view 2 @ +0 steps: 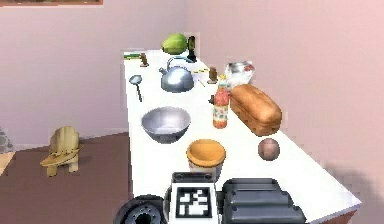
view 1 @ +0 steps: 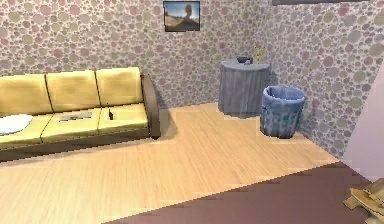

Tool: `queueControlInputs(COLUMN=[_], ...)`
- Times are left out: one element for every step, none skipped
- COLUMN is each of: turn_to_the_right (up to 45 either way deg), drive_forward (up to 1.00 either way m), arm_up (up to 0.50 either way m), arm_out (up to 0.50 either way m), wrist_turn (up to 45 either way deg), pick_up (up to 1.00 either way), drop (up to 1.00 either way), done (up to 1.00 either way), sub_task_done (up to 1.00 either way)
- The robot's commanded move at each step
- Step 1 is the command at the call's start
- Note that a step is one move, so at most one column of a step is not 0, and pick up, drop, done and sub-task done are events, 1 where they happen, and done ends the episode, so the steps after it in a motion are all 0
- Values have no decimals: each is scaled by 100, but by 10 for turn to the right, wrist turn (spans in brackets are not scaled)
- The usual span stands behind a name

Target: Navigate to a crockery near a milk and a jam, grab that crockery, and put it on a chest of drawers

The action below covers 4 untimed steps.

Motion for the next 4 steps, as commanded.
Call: queueControlInputs(turn_to_the_right=[0,0,0,0], drive_forward=[0,0,0,0], arm_up=[0,0,0,0], arm_out=[28,0,0,0], wrist_turn=[0,450,450,450], pick_up=[0,0,0,0], drop=[0,0,0,0], done=[0,0,0,0], sub_task_done=[0,0,0,0])
